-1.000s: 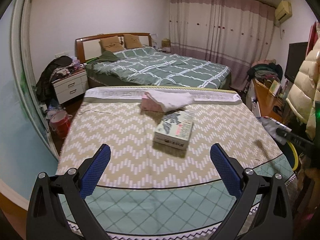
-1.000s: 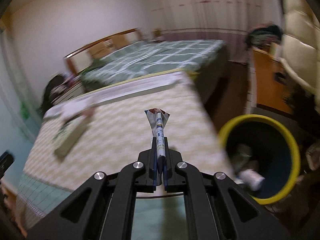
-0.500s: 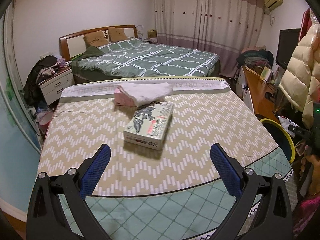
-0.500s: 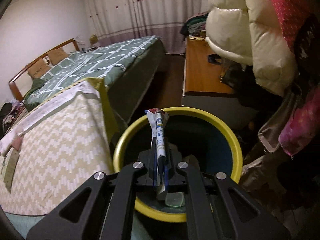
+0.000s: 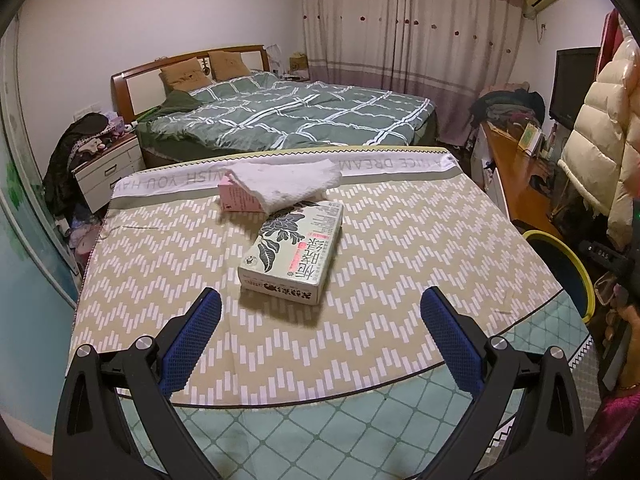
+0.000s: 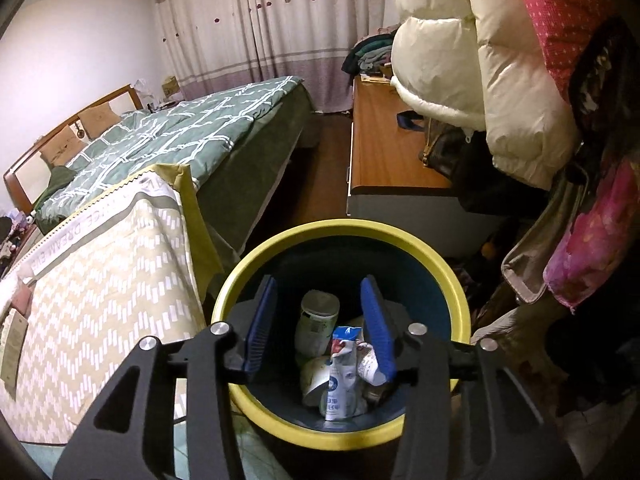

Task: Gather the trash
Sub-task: 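Carry the toothpaste tube over the yellow bin and open the right tool, then grasp the white-green printed box on the mattress with the left tool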

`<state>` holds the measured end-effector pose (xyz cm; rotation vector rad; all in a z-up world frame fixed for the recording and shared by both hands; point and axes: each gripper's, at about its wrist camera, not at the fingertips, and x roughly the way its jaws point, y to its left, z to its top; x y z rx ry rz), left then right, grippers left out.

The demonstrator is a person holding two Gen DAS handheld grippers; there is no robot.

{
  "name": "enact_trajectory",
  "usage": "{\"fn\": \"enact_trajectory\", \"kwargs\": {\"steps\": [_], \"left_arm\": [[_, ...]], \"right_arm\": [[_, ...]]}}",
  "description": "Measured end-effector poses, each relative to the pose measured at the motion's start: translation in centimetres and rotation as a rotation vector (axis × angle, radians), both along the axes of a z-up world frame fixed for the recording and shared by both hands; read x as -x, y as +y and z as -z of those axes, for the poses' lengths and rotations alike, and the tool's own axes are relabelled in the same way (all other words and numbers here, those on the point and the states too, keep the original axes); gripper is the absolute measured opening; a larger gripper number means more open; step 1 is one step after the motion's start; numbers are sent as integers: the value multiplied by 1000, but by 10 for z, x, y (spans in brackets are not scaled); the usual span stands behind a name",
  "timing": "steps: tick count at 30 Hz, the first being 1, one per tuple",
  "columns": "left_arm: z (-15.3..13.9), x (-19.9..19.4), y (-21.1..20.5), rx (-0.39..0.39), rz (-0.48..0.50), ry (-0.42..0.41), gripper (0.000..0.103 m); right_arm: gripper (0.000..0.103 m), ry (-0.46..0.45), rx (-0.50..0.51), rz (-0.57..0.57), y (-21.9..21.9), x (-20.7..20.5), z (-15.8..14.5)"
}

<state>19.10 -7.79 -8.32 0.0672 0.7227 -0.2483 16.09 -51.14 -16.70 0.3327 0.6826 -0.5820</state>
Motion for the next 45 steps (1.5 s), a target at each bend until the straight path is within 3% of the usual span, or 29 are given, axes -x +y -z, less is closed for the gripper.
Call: {"fn": "enact_trajectory", "kwargs": {"steps": [10, 21, 35, 39, 45], "left_arm": [[9, -35, 1, -56, 16, 37, 98], [37, -103, -5, -98, 46, 160, 98], [71, -153, -15, -131, 69, 269, 98], [75, -159, -15, -123, 76, 291, 82], [75, -156, -20, -125, 101, 289, 73]], "right_arm": [[48, 0, 10, -9, 0, 0, 0], [52, 5, 3, -23, 4, -5, 0], [52, 9, -17, -30, 1, -8, 3], [52, 9, -17, -36, 2, -8, 3], [52, 6, -19, -39, 3, -8, 3]]}}
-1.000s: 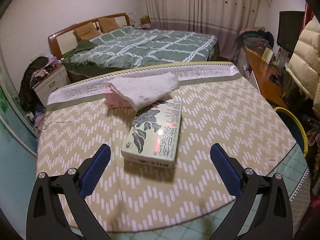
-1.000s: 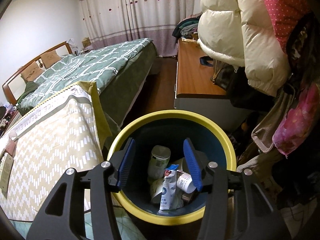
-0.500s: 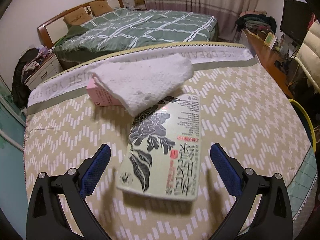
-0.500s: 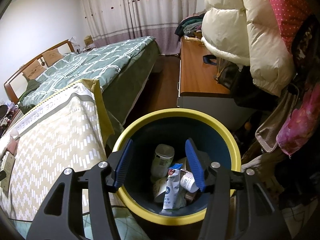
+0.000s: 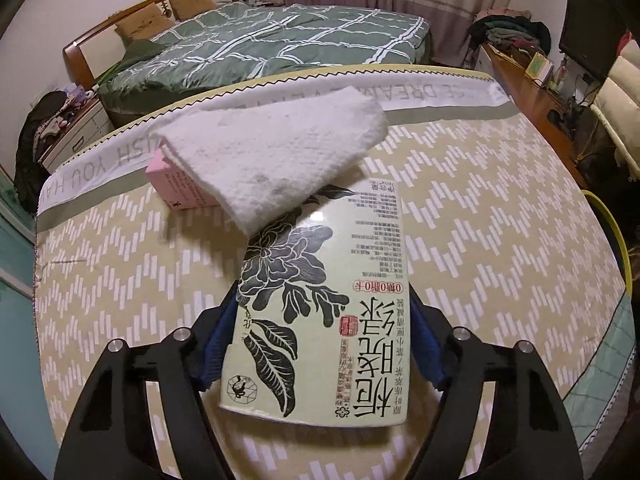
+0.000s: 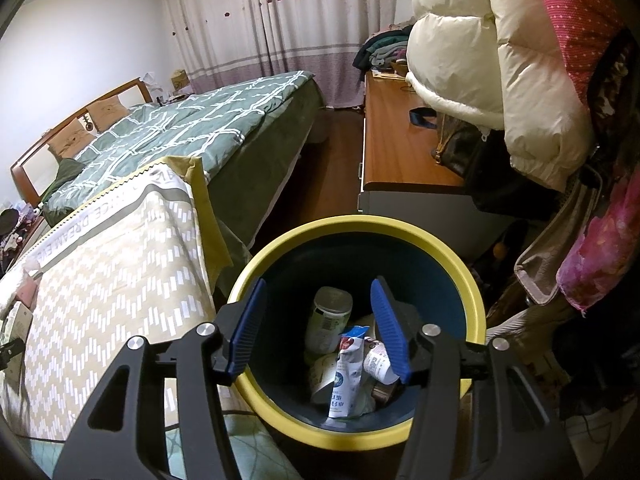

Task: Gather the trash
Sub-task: 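Grasp the white-green printed box on the mattress with the left tool, then carry the printed box over the yellow bin and open the left tool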

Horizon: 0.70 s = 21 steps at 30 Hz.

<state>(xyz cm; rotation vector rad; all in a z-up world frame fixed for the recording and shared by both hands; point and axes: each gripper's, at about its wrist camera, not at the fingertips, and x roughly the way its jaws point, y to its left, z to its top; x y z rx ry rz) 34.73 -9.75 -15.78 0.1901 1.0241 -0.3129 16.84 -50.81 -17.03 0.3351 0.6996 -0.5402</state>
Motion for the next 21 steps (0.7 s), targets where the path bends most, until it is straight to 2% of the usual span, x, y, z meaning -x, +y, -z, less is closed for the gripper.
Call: {"fn": "enact_trajectory", "kwargs": {"steps": [6, 11, 15, 21], "left_arm": [[-2, 31, -8, 13, 37, 2, 73], [-9, 68, -33, 32, 113, -15, 73], [-20, 89, -70, 55, 206, -32, 73], [-38, 105, -149, 77, 348, -54, 73]], "right_arm": [[52, -12, -2, -1, 1, 1, -1], [52, -58, -17, 2, -2, 9, -5], [52, -67, -18, 0, -5, 21, -7], [52, -78, -27, 13, -19, 49, -8]]}}
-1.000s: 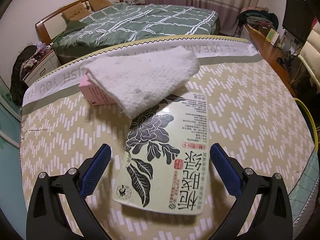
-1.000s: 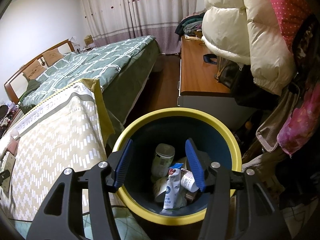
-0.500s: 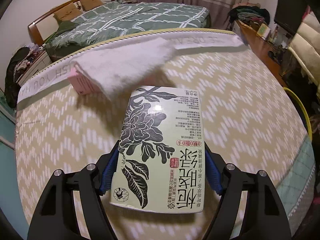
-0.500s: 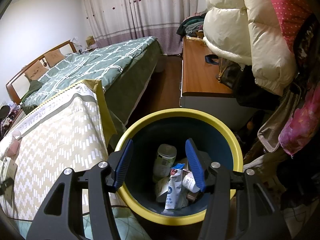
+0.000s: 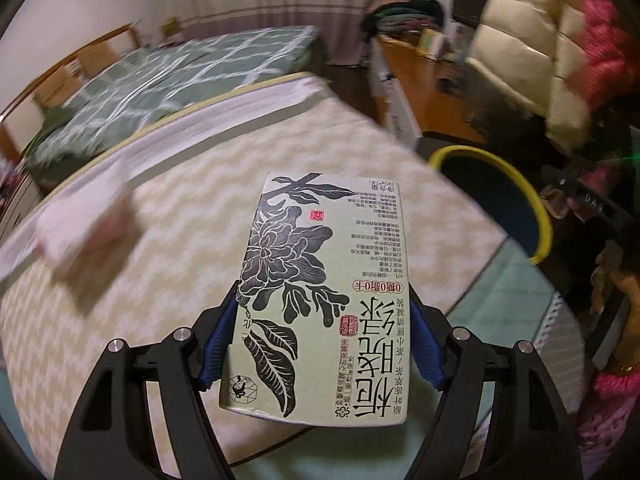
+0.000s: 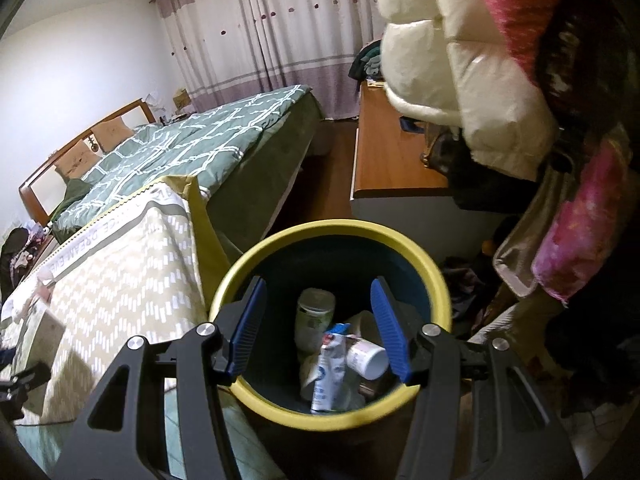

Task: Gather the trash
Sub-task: 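Carry the printed box over the yellow bin and open the left tool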

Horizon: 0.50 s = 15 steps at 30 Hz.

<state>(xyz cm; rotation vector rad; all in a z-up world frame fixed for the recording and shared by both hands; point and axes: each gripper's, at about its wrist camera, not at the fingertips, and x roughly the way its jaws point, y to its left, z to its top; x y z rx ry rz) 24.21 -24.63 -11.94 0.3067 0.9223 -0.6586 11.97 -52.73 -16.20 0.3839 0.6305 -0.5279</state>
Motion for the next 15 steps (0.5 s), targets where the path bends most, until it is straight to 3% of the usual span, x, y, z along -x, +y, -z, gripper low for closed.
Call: {"fn": "enact_trajectory", "kwargs": {"steps": [15], "left_arm": [[4, 4, -196, -8, 237, 40, 73]], "right_arm": [[52, -39, 5, 43, -32, 73, -11]]}}
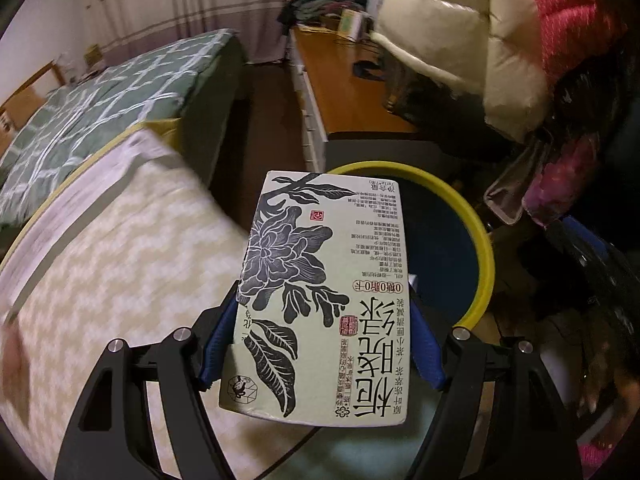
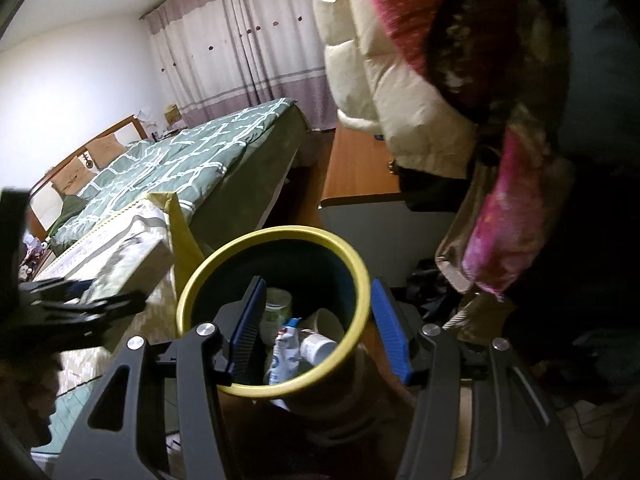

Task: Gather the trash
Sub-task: 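Carry the printed box over the yellow bin and open the left tool, then reach the right tool to the white towel and grasp it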

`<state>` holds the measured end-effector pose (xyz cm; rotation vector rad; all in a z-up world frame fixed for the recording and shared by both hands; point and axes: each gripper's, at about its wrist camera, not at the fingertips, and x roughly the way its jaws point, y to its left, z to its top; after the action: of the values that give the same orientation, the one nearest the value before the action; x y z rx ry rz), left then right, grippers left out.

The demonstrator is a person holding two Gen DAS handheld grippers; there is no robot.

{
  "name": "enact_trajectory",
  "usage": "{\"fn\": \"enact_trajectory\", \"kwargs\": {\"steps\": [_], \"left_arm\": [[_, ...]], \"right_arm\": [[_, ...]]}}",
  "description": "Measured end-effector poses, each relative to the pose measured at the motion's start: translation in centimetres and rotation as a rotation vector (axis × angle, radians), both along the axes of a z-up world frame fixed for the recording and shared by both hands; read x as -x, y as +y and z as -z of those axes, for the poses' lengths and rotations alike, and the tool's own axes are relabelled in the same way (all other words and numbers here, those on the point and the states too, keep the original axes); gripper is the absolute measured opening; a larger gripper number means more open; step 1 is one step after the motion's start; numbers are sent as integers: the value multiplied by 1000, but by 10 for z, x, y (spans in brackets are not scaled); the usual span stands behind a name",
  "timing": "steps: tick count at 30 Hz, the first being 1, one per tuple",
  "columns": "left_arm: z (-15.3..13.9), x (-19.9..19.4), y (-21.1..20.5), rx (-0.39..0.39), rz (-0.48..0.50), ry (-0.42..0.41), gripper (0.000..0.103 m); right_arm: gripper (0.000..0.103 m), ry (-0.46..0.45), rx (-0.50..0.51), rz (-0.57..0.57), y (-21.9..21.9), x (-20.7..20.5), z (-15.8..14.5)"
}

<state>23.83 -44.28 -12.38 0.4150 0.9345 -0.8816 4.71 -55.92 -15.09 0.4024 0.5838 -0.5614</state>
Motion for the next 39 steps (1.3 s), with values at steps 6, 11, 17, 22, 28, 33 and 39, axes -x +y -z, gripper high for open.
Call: {"fn": "enact_trajectory", "kwargs": {"steps": [6, 11, 17, 22, 28, 33, 39], "left_arm": [[18, 3, -60, -32, 47, 27, 73], [20, 3, -76, -22, 23, -4, 92], [-10, 13, -30, 40, -22, -83, 96], [-33, 16, 48, 90, -125, -141, 98], [-46, 6, 165, 120, -337, -203, 98], [-50, -1, 266, 120, -525, -259, 98], [-44, -7, 377, 102, -748, -307, 98]], "right_arm": [[53, -7, -5, 36, -15, 18, -1], [58, -6, -19, 54, -26, 25, 3], [58, -3, -26, 18, -15, 13, 4], [58, 0, -16, -35, 4, -2, 0], [58, 6, -8, -104, 33, -25, -6], [59, 14, 13, -159, 58, -43, -12], [59, 20, 42, -244, 100, -75, -22]]}}
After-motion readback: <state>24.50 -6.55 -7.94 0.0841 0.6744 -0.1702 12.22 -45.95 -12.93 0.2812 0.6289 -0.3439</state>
